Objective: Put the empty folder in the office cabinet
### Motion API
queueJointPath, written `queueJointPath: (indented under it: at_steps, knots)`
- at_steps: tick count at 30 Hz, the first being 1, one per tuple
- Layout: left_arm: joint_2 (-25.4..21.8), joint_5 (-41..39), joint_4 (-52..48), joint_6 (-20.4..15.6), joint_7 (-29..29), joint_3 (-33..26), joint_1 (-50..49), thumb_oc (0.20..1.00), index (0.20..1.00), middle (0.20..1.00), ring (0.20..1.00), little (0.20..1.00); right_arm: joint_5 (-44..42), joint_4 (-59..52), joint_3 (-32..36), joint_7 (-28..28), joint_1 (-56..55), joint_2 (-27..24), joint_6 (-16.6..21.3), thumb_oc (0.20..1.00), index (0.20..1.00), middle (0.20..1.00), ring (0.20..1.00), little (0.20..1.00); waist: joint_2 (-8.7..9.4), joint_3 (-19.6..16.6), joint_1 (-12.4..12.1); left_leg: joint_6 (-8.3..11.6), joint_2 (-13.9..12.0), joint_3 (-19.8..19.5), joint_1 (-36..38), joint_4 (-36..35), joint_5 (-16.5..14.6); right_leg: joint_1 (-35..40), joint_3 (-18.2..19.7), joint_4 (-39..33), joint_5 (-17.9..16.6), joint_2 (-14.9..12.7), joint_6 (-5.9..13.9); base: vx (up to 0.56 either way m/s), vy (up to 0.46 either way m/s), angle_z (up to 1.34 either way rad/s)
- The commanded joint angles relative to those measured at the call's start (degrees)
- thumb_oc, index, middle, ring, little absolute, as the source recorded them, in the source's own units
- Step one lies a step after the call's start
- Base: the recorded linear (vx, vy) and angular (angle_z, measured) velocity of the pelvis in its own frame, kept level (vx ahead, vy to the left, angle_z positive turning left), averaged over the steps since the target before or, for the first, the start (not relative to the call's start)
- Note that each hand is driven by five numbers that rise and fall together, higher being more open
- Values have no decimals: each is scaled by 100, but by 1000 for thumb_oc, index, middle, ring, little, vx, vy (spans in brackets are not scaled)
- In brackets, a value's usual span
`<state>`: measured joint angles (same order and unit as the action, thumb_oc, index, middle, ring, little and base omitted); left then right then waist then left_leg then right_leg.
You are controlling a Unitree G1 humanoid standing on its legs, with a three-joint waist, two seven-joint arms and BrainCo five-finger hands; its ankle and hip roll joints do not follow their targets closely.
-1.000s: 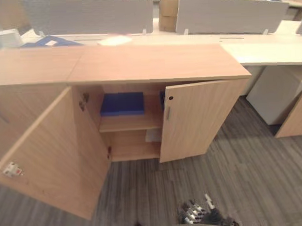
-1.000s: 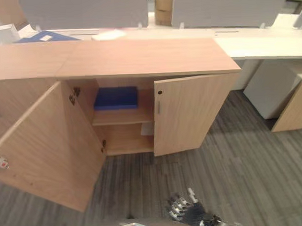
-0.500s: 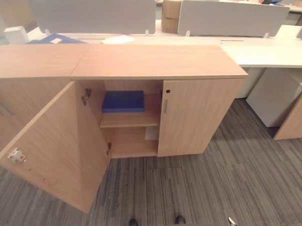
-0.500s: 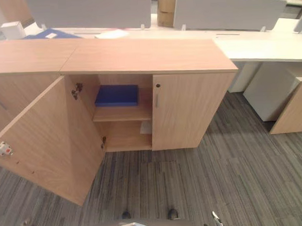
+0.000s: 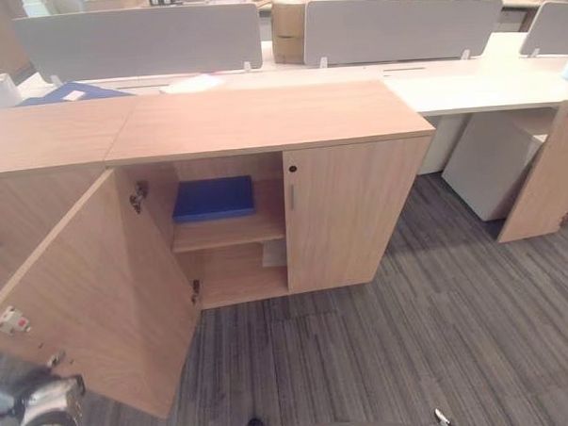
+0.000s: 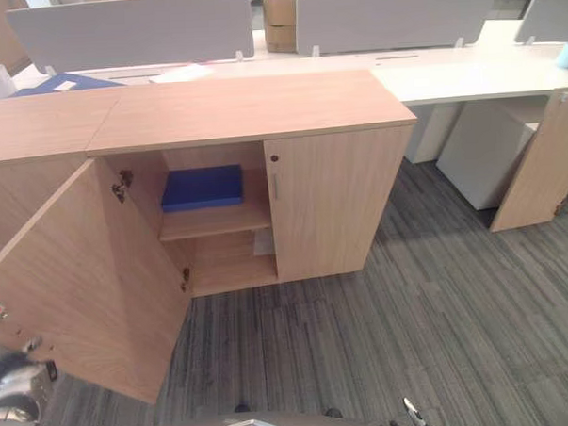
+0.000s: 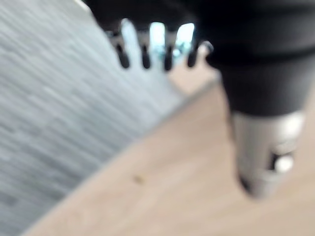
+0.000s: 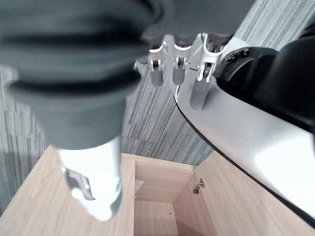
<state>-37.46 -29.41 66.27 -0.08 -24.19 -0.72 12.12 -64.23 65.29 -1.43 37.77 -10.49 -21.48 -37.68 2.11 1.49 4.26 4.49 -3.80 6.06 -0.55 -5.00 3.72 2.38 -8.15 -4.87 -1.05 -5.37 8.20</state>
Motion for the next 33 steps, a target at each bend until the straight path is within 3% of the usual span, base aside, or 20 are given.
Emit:
queueJointPath:
  at_steps: [1, 7, 13, 16, 19, 22, 29, 31, 32, 33]
  knots:
    - [-268, 534, -177, -121, 4, 82, 397, 1000, 1000, 1000, 1000, 1000, -192, -141, -284, -61, 143, 246, -130, 1000, 1000, 1000, 1000, 1000, -14, 213, 154, -451, 355, 161, 313, 0, -710, 61, 91, -13, -62, -70, 39, -18, -7, 7]
    - [-240, 607, -832, 29, 233, 292, 657, 1000, 1000, 1000, 1000, 1000, -360, -258, -296, -186, 14, 304, -86, 1000, 1000, 1000, 1000, 1000, 4, 223, 210, -468, 358, 206, 331, 0, -723, 42, 128, -13, -109, -72, 59, -20, -10, 7]
    - [278, -681, -1631, 34, 1461, 686, 872, 1000, 1000, 1000, 1000, 1000, -254, -210, -326, -187, -27, 357, -6, 1000, 1000, 1000, 1000, 1000, -13, 237, 275, -498, 371, 271, 364, 0, -756, 20, 208, -13, -154, -72, 83, -3, 0, -1]
    - [585, -956, -2111, -41, 1924, 843, 853, 1000, 1000, 1000, 1000, 1000, -266, -206, -322, -229, -17, 400, 29, 1000, 1000, 1000, 1000, 1000, -20, 258, 262, -521, 385, 265, 372, 0, -766, 18, 213, -11, -173, -79, 81, -22, 3, 11]
    - [1215, -1176, -3539, 222, 2280, 1375, 599, 1000, 1000, 1000, 1000, 1000, -341, -165, -340, -290, 86, 535, 82, 1000, 1000, 1000, 1000, 1000, -15, 332, 169, -573, 416, 177, 378, 0, -775, 15, 173, 38, -182, -99, 65, -26, -12, 24]
    - [1494, -1269, -4418, 488, 2237, 1745, 404, 1000, 1000, 1000, 1000, 1000, -491, -195, -430, -378, 130, 641, 149, 1000, 1000, 1000, 1000, 1000, 3, 373, 122, -605, 431, 124, 379, 0, -772, 17, 138, 70, -183, -105, 61, -8, -19, 21]
    - [1747, -1991, -5684, 1025, 2272, 2410, 86, 1000, 1000, 1000, 1000, 1000, -667, -338, -683, -439, 121, 806, 279, 1000, 1000, 1000, 1000, 1000, 34, 398, 103, -630, 436, 117, 384, 0, -758, -3, 111, 107, -207, -113, 98, 4, -18, -2]
    - [1773, -1949, -5807, 852, 2057, 2548, 68, 1000, 1000, 1000, 1000, 1000, -723, -353, -756, -480, 125, 837, 319, 1000, 1000, 1000, 1000, 1000, 43, 391, 101, -633, 440, 118, 375, 0, -761, -7, 105, 94, -214, -114, 109, 3, -21, -86]
    - [1803, -1894, -5871, 341, 1844, 2633, 80, 1000, 1000, 1000, 1000, 1000, -751, -323, -797, -487, 143, 872, 358, 1000, 1000, 1000, 1000, 1000, 54, 382, 94, -634, 443, 110, 364, 0, -762, -6, 105, 81, -220, -113, 110, 2, -33, -48]
    - [1830, -1776, -5904, 121, 1775, 2642, 54, 1000, 1000, 1000, 1000, 1000, -795, -330, -820, -522, 151, 892, 377, 1000, 1000, 1000, 1000, 1000, 65, 377, 84, -628, 444, 102, 356, 0, -760, -11, 100, 78, -222, -113, 112, 2, -28, -30]
